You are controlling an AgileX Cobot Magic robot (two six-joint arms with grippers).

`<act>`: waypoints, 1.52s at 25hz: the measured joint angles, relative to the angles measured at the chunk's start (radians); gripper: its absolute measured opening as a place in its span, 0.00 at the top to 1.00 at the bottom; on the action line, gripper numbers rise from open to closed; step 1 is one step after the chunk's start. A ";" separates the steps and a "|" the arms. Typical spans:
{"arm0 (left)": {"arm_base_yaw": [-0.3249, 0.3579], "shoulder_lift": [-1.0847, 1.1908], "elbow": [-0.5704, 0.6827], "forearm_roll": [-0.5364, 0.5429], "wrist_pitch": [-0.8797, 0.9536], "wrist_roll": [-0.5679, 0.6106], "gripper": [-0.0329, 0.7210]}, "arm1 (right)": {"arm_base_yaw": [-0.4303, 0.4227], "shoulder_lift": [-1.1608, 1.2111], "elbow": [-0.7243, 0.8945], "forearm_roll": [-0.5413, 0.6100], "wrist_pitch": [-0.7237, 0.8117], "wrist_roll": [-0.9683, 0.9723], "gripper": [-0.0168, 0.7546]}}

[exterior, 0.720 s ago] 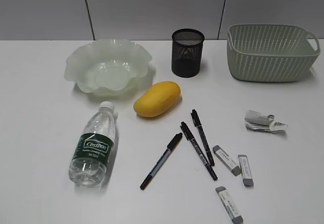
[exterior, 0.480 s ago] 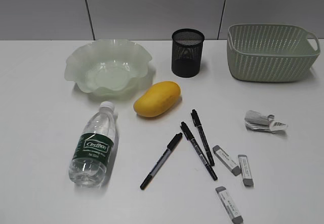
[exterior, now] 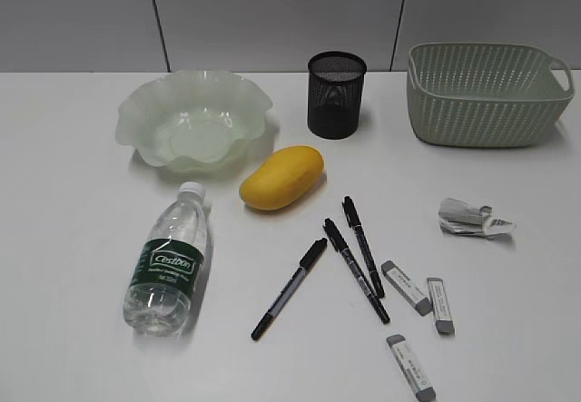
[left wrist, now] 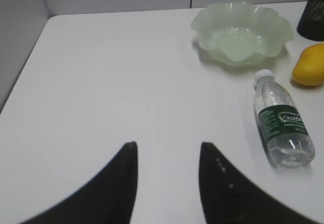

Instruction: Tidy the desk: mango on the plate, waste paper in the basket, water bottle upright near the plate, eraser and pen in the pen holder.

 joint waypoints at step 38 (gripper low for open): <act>-0.591 1.897 -0.674 -0.049 -0.637 0.438 0.17 | 0.000 0.000 0.000 -0.001 0.000 0.000 0.67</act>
